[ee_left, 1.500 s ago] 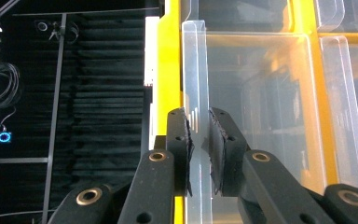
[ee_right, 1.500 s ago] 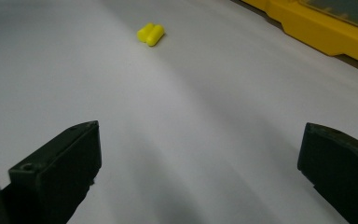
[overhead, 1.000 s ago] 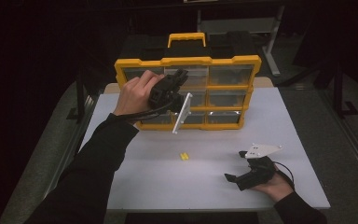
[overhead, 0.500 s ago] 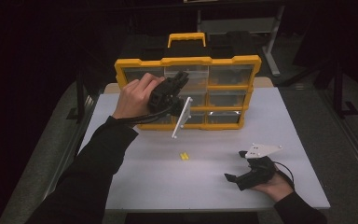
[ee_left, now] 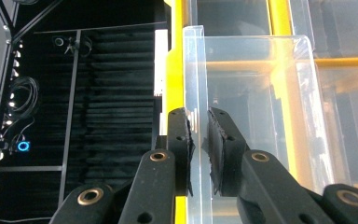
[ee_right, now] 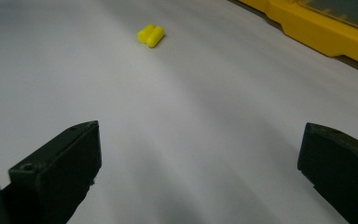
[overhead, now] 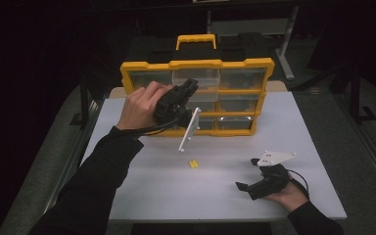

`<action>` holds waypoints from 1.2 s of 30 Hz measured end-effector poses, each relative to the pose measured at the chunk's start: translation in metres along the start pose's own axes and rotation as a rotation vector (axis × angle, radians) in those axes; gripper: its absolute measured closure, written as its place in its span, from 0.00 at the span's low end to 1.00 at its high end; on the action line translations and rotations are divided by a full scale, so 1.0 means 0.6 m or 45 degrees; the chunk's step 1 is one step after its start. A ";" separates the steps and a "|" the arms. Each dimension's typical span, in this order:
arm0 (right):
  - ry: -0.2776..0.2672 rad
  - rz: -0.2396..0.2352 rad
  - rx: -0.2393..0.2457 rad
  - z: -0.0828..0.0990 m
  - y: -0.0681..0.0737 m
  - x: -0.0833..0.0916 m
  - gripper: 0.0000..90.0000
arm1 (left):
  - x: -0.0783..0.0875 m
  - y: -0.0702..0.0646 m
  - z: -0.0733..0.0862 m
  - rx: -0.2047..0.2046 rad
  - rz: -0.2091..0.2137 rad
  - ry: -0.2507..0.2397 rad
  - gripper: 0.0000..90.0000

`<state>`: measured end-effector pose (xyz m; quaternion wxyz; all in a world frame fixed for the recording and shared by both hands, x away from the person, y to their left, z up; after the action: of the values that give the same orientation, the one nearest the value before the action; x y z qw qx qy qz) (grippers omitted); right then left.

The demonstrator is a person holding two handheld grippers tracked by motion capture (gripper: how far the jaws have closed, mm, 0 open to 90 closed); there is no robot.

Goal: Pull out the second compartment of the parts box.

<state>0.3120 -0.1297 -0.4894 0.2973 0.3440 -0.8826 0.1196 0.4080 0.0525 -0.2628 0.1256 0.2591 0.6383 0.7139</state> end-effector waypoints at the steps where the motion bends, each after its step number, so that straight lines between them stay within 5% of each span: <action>1: 0.000 0.000 0.000 0.000 0.000 0.000 0.00 | 0.001 0.000 -0.001 0.002 -0.001 -0.005 0.89; 36: 0.001 -0.001 -0.003 0.001 0.001 0.000 0.00 | 0.041 -0.012 -0.023 -0.033 -0.023 -0.037 0.89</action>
<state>0.3116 -0.1296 -0.4897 0.2982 0.3439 -0.8825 0.1187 0.3790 0.0548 -0.2650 0.1446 0.2619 0.6294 0.7172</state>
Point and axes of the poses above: each handheld gripper's, and its own axes: x roughly backward along the jaws, z roughly out of its underside, y roughly to its left, the point moved 9 cm from there along -x, roughly forward along the jaws, and after that the axes turned 11 degrees about z, right-handed, at the moved point
